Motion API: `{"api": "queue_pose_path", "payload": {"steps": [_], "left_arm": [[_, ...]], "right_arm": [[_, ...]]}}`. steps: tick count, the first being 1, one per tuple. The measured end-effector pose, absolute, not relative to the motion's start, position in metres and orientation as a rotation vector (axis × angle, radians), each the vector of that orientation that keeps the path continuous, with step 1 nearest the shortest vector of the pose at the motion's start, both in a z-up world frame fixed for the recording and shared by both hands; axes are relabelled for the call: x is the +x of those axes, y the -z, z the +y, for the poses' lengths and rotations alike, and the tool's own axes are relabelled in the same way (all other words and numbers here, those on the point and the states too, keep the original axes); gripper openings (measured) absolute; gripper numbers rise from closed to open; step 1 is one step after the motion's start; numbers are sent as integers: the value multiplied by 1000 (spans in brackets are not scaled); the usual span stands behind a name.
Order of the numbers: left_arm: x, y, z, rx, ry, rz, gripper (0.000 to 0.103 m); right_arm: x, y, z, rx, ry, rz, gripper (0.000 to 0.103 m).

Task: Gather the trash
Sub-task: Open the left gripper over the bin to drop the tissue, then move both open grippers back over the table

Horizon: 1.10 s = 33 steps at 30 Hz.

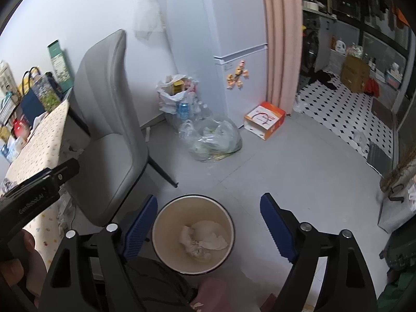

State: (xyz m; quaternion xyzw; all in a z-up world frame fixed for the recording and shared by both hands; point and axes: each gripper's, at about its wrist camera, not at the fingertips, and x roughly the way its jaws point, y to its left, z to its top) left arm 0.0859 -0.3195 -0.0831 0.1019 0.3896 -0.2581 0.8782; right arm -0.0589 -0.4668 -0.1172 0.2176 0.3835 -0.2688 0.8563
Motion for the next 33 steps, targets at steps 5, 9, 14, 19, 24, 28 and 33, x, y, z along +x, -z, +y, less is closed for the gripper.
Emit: {"api": "queue_pose_path", "payload": {"steps": [5,9,14,19,24,28,33], "left_arm": [[91,72,-282,173,472,785,86],[97,64,-250,141,418,770,89],[103,55,-206,102,348,747,91],[107,49,-163,52,283,734,93],[109,46,-125,12,226,725,94],[111,45,-95,-18,179,720,94],[115,46,-58,-58,119,721,94]], "right_arm": [[-42,107,-436,409,501,806,88],[-27,96,-408,366,452,797,90],[-10,84,-378,334,407,791,92],[6,72,-345,285,368,778,95],[20,61,-318,258,334,769,95],[32,53,-293,229,294,761,95],[44,48,-262,194,241,763,95]]}}
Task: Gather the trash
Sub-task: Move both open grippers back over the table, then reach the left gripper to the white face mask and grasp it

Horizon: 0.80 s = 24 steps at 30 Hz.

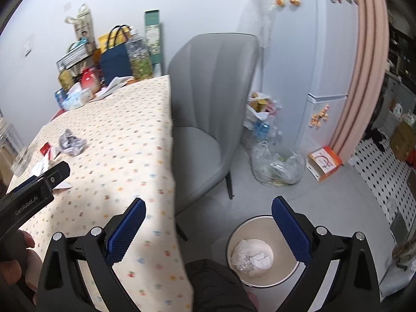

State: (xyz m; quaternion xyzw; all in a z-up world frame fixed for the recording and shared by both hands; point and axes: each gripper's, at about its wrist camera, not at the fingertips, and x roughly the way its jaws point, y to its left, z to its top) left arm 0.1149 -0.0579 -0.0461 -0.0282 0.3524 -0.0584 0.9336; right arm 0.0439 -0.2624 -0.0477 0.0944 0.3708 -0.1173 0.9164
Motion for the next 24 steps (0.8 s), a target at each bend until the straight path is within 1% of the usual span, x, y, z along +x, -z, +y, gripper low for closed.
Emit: {"api": "queue_pose_path", "payload": {"steps": [24], "left_arm": [[126,54,83,-207,-124,711,94]], "right_arm": [[92,40,-154,81,23,774,95]]}}
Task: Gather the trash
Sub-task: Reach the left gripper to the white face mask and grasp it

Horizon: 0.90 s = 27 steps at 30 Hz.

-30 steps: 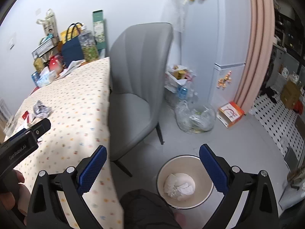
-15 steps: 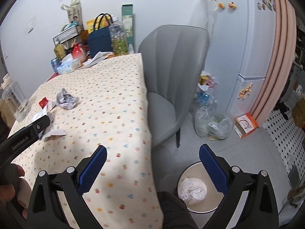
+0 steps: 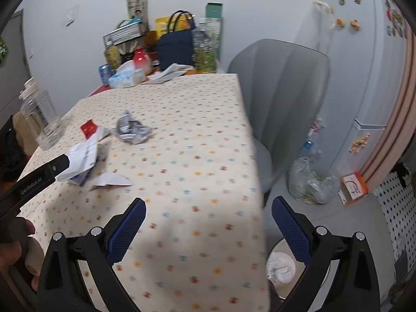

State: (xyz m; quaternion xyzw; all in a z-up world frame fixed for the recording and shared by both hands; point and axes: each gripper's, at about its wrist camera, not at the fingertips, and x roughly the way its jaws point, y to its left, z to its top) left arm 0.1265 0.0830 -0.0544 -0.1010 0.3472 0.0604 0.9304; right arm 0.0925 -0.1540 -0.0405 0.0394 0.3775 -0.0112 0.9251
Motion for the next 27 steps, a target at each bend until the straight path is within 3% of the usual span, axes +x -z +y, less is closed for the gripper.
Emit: {"api": "queue_pose_path", "payload": {"steps": [7,17,20,22,24,27], "left_arm": [[134,67,113,-253,-148,732,93],[152,85,130,-300,-147,783,81],[156,92,131,-329,-129,812,66],[157,95,132,-345,-115,825,50],[157,96,133,-351,-109,829,20],[155,93,134,-337,-113,813,4]], "right_arm": [[110,45,-119,54,-26,790,95],[125,50,-101,44,-50,808,95],[128,51,-95,34,-60,811,95],[129,52,-91,26,-71,815,95],[130,54,-85,14,-79,820,95],[132,59,-75,-22,-87,840,93]]}}
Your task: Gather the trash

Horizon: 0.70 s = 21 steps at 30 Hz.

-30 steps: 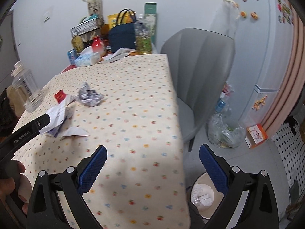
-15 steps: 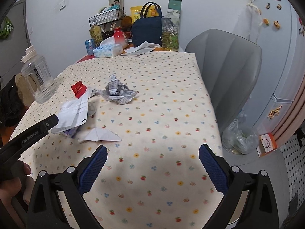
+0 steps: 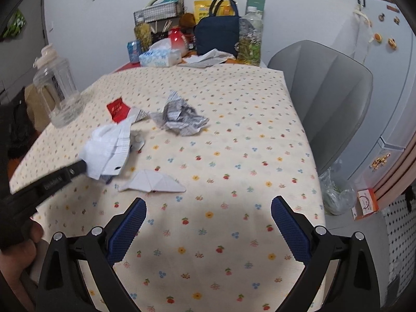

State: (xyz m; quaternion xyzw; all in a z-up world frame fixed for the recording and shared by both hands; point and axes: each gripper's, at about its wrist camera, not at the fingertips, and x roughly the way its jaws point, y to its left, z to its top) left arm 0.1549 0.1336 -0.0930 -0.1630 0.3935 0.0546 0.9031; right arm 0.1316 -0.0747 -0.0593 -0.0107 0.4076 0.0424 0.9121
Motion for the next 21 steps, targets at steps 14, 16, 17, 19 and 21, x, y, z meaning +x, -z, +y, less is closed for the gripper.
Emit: {"api": "queue_pose_path", "payload": {"steps": [14,16,17,19,21], "left_arm": [[139,90,167,-337,-195,765,3],[140,97,167,-342,-193,781,3],[140,99,167,-343,-192,785,3],[142,102,168,-345,-189,792,3],[144,103,167,-344,-187,797,3]], "right_arm": [[154,85,-33,-143,-131,908,79],[158,87,-30,-150,-126,911,79],[160,88,-30,-152,-124,913,79],[163,90,-29,-155,-121,916,77],[166,91,-28,-162,-120,917,71]]}}
